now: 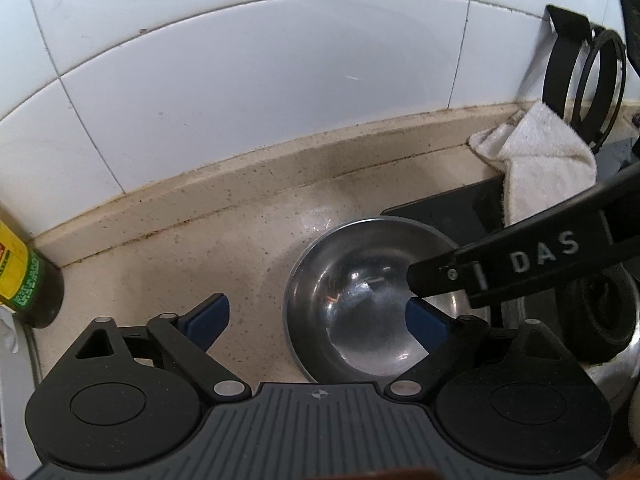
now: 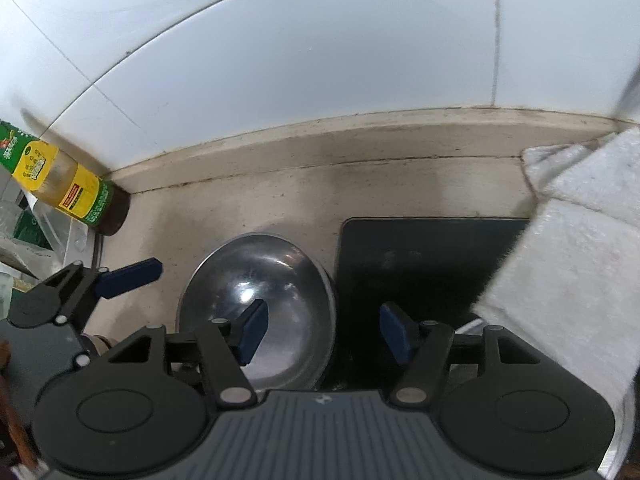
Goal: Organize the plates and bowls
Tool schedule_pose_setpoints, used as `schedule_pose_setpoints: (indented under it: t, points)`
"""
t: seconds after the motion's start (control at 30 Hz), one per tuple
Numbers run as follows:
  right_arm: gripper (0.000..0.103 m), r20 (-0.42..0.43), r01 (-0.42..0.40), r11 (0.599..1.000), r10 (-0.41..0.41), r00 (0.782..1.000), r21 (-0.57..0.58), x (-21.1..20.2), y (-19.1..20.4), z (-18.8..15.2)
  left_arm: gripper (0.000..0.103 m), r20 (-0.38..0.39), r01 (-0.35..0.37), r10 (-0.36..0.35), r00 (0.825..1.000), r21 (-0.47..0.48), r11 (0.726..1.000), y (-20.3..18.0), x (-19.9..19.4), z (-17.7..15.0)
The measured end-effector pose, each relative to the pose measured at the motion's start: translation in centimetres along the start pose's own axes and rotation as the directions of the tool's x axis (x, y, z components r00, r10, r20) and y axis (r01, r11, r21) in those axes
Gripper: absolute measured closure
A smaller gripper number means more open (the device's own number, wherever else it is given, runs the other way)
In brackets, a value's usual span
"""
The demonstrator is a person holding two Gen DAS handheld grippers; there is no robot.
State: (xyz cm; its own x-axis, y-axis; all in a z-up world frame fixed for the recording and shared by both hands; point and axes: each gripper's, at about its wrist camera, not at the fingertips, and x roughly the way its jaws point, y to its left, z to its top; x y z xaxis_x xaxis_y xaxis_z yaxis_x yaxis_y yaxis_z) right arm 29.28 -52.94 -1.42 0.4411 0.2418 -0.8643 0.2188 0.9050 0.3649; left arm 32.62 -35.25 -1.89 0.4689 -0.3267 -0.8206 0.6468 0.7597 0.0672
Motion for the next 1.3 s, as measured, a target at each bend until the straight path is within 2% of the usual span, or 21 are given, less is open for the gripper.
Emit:
schedule_pose_setpoints:
  t: [0.2, 0.47, 0.63, 0.73, 0.83, 0.97, 1.3]
  points:
    - [0.044, -0.048, -0.005, 1.0, 0.005, 0.999, 0.012, 1.8, -0.2, -0.2, 0.025, -0.014, 0.004, -0.004, 1.0, 0.024, 1.0, -0.4, 0.8, -0.4]
    - [0.061, -0.052, -0.02, 1.0, 0.019, 0.998, -0.013, 2.3, -0.1, -0.5, 0.026, -0.002, -0.023, 0.023, 1.0, 0.092, 0.995, -1.4, 0.9, -0.6]
    - [0.063, -0.049, -0.008, 1.0, 0.006, 0.999, -0.026, 2.3, 0.0, -0.5, 0.027, -0.015, -0.029, 0.031, 0.999, 0.1, 0.995, -1.6, 1.4, -0.8]
    - [0.068, -0.049, -0.014, 0.999, 0.012, 0.999, -0.03, 2.3, 0.2, -0.6, 0.036, -0.03, -0.015, 0.018, 0.999, 0.108, 0.994, -1.8, 1.7, -1.0]
    - [0.076, -0.051, -0.023, 0.999, 0.021, 0.998, -0.032, 2.4, 0.2, -0.7, 0.039, -0.037, -0.005, 0.009, 0.999, 0.102, 0.995, -1.6, 1.8, -1.0]
    - [0.081, -0.051, -0.025, 0.999, 0.023, 0.998, -0.03, 2.3, -0.1, -0.7, 0.046, -0.035, -0.015, 0.019, 0.999, 0.104, 0.994, -1.3, 1.8, -1.0]
    - [0.085, -0.042, -0.024, 1.0, 0.024, 0.999, -0.011, 2.1, -0.5, -0.9, 0.049, -0.026, -0.012, 0.015, 1.0, 0.098, 0.995, -1.3, 1.3, -1.0]
